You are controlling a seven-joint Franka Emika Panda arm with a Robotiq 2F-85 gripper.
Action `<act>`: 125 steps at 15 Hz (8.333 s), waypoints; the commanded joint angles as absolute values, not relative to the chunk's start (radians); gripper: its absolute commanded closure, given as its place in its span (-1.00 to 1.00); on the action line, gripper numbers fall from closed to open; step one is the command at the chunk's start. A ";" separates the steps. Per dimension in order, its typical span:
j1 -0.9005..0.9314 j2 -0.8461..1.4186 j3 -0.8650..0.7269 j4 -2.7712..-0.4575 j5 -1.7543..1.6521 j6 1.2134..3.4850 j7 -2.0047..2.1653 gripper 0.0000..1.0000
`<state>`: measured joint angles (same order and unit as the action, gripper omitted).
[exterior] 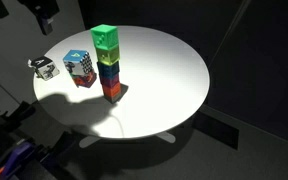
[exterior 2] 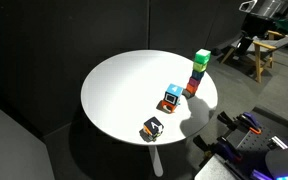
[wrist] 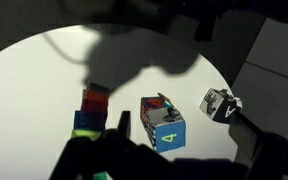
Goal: Put the plushy cube on the eft on top of the other plushy cubes on the right
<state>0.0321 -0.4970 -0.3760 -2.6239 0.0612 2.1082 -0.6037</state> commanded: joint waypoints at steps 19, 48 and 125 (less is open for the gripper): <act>0.009 -0.484 -0.233 -2.646 0.066 2.130 -0.564 -1.00; 0.127 -0.137 0.163 -2.663 0.056 2.517 0.103 -1.00; 0.464 0.557 0.014 -2.165 -0.155 2.645 0.466 -1.00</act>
<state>0.4455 0.5382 0.0311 -2.1932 -0.1334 2.6513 0.4472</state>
